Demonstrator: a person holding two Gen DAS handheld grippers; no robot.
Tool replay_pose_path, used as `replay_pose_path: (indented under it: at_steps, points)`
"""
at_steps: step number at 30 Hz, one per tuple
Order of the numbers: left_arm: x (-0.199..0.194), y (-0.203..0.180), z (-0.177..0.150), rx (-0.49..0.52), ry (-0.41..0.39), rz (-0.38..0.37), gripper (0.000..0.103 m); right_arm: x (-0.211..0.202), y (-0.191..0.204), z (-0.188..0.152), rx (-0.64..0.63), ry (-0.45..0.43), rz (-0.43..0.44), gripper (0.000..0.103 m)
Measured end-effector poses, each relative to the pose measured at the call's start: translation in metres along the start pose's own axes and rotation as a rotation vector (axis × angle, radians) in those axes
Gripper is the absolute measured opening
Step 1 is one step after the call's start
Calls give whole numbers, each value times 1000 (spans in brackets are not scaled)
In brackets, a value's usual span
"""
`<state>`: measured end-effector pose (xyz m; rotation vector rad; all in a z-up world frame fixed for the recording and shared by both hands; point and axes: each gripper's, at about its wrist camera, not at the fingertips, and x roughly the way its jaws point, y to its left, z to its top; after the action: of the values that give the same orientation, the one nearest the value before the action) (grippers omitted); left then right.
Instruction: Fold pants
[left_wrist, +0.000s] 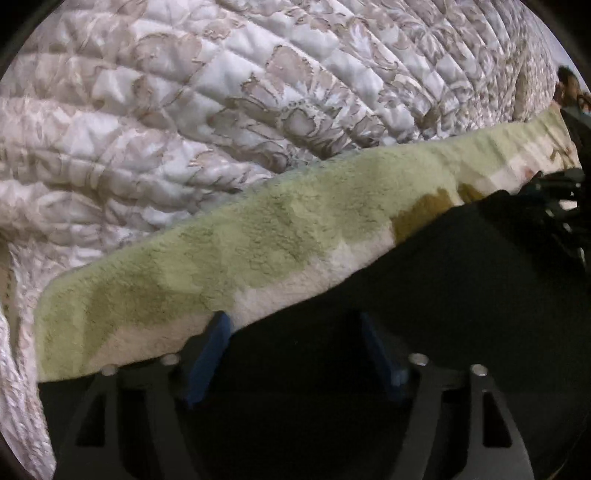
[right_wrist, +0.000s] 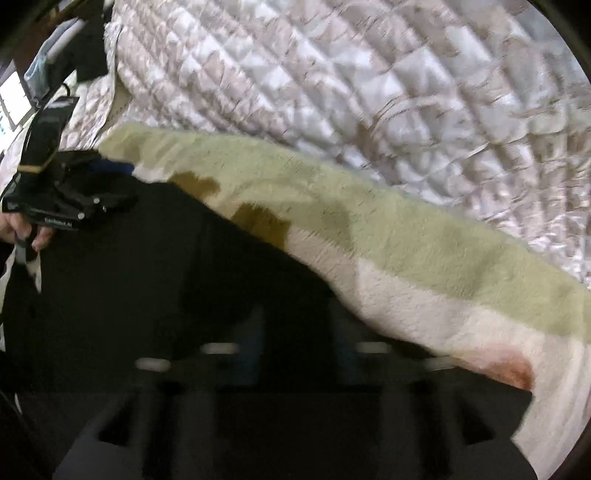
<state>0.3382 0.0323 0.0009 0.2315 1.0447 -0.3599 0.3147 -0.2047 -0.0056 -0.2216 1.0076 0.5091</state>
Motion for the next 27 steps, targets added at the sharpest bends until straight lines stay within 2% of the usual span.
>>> replay_pose_path:
  at_steps: [1,2,3,6,8,13,16,19,23,27]
  points:
    - [-1,-4,0,11,-8,-4,50,-1,2,-1,-11,-1,4,9]
    - [-4,-11,-1,29,-15,-17,21,-2,5,-4,-36,-3,-13,8]
    - [-7,-16,-1,37,-17,0,7,-4,10,-7,-56,-8,-36,7]
    - [-23,-29,-1,45,-50,69,6,-22,17,-9,-47,-60,-62,7]
    - [-49,-32,-5,25,-99,84,6,-44,18,-14,-29,-111,-64,7]
    - [-149,-42,-40,-63,-266,53,6,-133,51,-47,-27,-253,-59,7]
    - [-203,-69,-84,-97,-332,16,6,-178,79,-87,10,-303,-34,7]
    - [-219,-93,-134,-137,-308,-30,6,-190,104,-139,97,-272,-18,7]
    - [-197,-118,-191,-208,-197,-83,6,-166,123,-210,271,-124,-19,7]
    - [-178,-129,-234,-290,-90,-104,7,-153,126,-248,377,-63,-20,11]
